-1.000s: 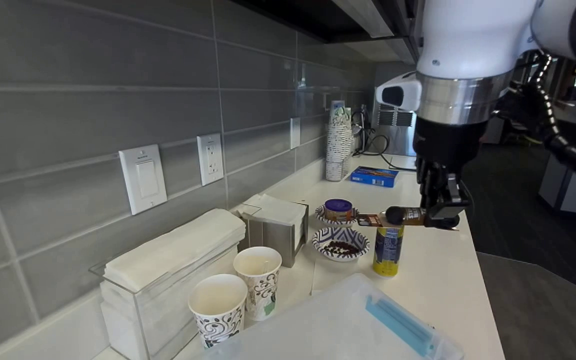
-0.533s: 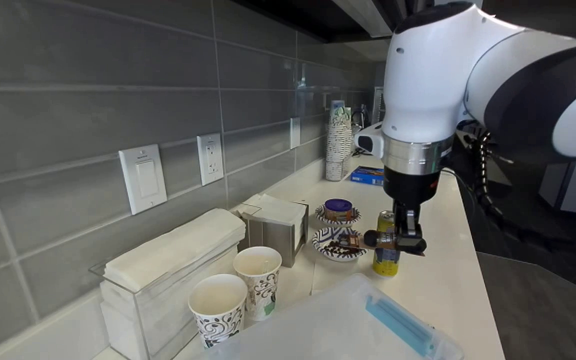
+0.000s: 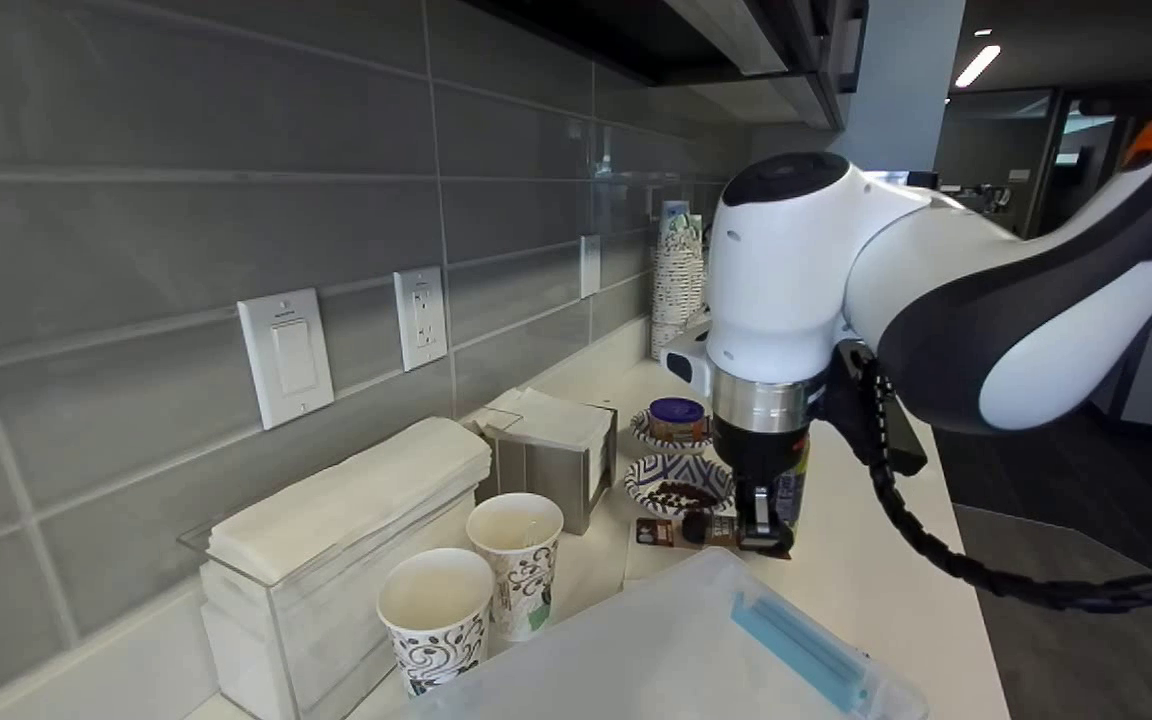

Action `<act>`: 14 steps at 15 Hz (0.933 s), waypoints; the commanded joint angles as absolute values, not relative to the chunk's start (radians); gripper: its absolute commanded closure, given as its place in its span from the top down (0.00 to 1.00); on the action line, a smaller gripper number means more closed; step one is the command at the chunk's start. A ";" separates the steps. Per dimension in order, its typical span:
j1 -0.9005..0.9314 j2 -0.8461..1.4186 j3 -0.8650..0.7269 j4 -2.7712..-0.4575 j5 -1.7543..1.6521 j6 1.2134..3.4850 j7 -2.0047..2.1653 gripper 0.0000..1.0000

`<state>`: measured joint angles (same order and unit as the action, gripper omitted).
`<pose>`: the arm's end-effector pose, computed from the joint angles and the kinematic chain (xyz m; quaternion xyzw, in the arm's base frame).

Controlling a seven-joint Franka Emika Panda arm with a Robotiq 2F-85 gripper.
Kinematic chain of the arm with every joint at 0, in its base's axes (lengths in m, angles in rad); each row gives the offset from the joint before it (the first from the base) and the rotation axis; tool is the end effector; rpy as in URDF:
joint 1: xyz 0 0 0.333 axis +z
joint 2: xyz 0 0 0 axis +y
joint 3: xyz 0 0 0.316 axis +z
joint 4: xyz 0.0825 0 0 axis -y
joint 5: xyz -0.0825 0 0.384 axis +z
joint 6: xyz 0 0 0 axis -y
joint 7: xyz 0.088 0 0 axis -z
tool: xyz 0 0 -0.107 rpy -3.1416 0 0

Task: Move the brown object from the storage box to the counter

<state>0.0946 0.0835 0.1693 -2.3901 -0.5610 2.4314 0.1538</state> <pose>0.4782 0.1280 0.2809 0.9488 0.2660 0.0173 0.1695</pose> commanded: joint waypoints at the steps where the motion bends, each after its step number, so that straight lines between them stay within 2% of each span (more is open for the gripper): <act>1: 0.128 0.197 0.139 -2.310 -0.599 2.456 0.174 0.06; 13: 0.201 0.338 0.081 -2.233 -0.587 2.461 0.167 0.06; 14: 0.203 0.333 0.082 -2.235 -0.579 2.456 0.161 0.20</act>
<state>0.1817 0.3150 0.0998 -2.2453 -0.5756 2.4463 0.1539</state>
